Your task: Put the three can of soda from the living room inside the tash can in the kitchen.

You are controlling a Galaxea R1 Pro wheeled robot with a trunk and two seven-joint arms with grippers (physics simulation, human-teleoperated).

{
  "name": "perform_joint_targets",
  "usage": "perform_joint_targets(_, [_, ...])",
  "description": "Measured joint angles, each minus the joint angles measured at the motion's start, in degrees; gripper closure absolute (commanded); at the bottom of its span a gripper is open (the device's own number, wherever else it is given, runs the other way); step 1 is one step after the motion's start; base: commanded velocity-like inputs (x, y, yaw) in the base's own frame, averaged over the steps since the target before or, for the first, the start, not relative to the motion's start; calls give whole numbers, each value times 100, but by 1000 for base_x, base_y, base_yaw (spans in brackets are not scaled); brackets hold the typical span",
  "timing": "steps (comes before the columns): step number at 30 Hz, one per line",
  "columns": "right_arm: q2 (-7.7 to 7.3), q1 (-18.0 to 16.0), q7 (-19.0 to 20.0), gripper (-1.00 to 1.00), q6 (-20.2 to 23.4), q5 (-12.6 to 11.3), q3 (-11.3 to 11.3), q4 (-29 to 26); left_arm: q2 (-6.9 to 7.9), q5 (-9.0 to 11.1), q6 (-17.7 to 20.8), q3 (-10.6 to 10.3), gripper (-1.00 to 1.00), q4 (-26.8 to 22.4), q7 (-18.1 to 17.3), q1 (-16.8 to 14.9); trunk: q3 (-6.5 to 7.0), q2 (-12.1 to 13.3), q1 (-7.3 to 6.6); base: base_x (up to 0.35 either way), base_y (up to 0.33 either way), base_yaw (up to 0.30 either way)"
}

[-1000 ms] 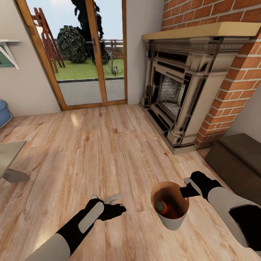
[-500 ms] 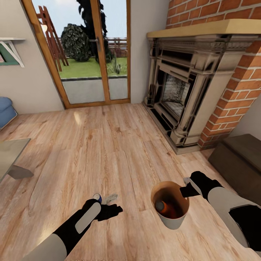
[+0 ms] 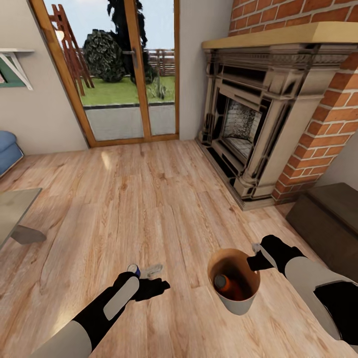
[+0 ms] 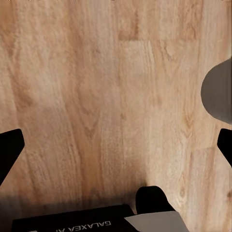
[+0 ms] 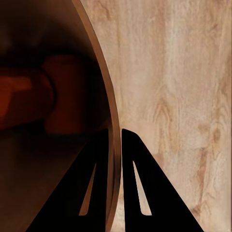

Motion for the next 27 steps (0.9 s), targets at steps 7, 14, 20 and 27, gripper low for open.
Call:
perform_joint_targets(7, [4,1,6,100,4,-36,-19,-1,-7,0,5,-13,-100,-46,2,1,-36,0,0,210,68,157])
perform_joint_targets(14, [5,1,-2,100,4,17,13,0,-15,-8,5,-20,-100,-52,20,1,-84,0,0,329,-36,151])
perform_joint_targets(20, [5,1,-1,100,3,23,9,-1,-17,-9,3,-24,-100,-53,27,1,-99,0,0,342,-61,33])
perform_joint_targets(27, [7,1,4,100,2,-1,2,4,-25,-9,0,-34,-100,-53,28,1,-102,0,0,343,-12,5])
